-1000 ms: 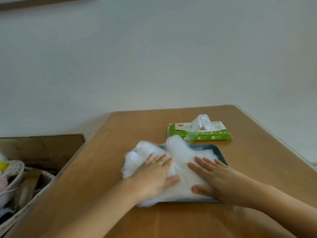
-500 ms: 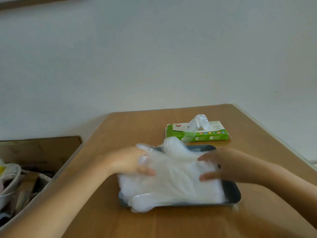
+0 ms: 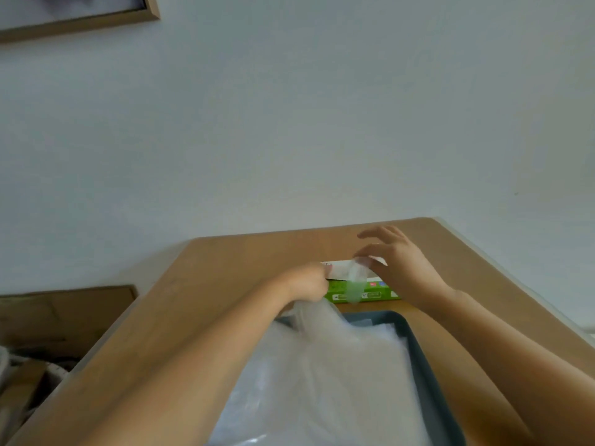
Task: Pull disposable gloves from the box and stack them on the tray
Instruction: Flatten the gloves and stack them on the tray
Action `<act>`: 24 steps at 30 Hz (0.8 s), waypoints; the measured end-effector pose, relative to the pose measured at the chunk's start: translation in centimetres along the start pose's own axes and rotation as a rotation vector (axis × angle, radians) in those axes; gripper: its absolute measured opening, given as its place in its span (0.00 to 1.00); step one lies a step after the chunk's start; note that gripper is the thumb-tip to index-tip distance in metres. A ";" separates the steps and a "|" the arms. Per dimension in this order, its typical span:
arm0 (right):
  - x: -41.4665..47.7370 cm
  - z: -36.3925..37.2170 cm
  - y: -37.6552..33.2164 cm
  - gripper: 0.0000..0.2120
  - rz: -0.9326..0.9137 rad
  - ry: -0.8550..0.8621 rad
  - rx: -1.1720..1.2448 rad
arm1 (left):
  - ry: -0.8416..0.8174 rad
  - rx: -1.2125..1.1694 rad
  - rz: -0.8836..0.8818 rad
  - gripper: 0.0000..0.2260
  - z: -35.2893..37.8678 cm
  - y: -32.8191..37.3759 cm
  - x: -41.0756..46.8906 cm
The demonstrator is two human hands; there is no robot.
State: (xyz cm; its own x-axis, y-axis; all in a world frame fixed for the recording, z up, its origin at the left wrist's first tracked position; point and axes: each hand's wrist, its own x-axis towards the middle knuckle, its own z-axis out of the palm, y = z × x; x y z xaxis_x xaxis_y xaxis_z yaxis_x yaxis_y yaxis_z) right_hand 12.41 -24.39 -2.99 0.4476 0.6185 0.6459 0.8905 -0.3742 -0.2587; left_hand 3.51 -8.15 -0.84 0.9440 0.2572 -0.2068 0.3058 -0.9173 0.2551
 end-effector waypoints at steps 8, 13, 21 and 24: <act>1.9 -6.9 -1.1 0.11 0.423 0.212 0.747 | -0.030 -0.029 -0.062 0.17 1.1 -0.3 0.1; 1.6 -9.9 -4.6 0.13 0.458 -0.120 0.806 | 0.067 -0.752 0.039 0.16 -1.0 0.5 -2.8; 0.5 -9.8 -9.0 0.18 0.566 -0.395 0.554 | -0.225 -1.112 0.387 0.37 -2.3 1.5 -7.8; 0.1 -9.5 -9.9 0.21 0.543 -0.467 0.450 | -0.162 -1.034 0.350 0.11 -2.2 1.8 -9.7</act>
State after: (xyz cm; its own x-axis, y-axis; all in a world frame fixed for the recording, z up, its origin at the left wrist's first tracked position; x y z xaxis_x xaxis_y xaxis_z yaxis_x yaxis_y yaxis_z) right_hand 2.91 -27.19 6.43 0.7222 0.6916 0.0114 0.4453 -0.4523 -0.7727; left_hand -4.79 -11.62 3.68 0.9943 -0.0791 -0.0709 0.0524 -0.2157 0.9751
